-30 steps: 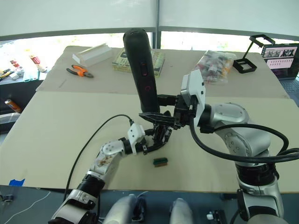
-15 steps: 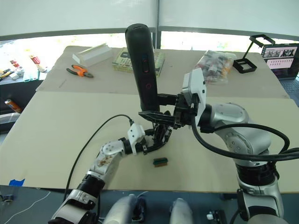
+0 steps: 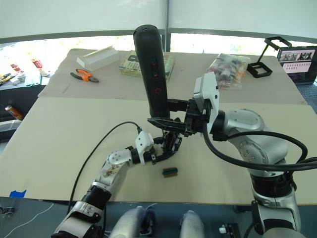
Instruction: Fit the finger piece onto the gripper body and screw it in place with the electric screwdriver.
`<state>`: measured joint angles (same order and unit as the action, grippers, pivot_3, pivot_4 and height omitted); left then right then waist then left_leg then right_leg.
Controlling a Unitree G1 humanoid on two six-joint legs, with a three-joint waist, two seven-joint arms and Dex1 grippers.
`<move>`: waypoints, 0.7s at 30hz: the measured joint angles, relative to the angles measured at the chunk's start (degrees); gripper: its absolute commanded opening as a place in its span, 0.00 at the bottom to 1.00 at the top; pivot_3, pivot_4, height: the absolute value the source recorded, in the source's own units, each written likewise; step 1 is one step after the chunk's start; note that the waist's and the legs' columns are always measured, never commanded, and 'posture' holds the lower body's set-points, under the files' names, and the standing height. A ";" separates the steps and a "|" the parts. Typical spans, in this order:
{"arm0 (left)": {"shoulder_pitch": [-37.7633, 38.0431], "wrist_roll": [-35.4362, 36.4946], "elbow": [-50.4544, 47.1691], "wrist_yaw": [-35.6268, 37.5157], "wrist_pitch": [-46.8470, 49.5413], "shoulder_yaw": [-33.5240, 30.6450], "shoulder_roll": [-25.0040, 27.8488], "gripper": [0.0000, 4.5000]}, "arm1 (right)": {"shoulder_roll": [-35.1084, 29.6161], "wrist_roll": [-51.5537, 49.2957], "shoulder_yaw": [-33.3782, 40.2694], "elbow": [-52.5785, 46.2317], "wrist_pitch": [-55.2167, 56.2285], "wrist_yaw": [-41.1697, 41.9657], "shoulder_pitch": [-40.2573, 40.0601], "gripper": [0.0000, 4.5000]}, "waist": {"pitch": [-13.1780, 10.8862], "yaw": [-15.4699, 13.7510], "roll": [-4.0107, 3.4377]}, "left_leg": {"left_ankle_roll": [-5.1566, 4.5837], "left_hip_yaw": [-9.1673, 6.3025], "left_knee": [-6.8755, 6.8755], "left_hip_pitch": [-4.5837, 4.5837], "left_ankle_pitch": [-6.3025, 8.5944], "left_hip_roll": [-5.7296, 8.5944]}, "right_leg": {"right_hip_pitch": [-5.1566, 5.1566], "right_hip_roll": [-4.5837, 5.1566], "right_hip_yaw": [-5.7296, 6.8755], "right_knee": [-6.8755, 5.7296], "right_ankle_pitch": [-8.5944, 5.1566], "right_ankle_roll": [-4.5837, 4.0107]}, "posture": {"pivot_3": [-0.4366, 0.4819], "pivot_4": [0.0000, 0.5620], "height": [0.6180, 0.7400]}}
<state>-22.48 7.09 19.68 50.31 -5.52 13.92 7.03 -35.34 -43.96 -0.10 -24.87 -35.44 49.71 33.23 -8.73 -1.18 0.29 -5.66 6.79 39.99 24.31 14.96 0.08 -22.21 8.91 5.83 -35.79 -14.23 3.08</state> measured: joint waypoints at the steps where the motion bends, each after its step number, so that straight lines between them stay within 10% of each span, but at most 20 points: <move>1: 0.00 0.00 0.00 0.00 0.00 0.00 0.00 0.56 | 0.04 0.00 0.00 0.00 0.01 -0.02 -0.02 0.43 | 0.00 0.00 0.00 | 0.00 0.00 0.00 0.00 0.00 0.00 | 0.00 0.00 0.00 0.00 0.00 0.00 | 0.48 0.27 1.00; 21: 0.03 0.00 -0.05 0.00 0.01 0.00 0.23 0.56 | 1.23 1.04 0.00 -0.01 0.13 -0.28 -0.93 0.43 | 0.00 0.00 0.00 | 0.00 0.00 0.00 0.00 0.00 0.00 | 0.00 0.00 0.00 0.00 0.00 0.00 | 0.48 0.27 1.00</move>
<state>-22.45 7.09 19.64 50.31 -5.51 13.92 7.27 -34.11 -42.92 -0.11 -24.87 -35.31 49.43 32.30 -8.73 -1.18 0.28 -5.66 6.79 39.99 24.31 14.96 0.09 -22.21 8.90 5.83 -35.79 -14.23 3.08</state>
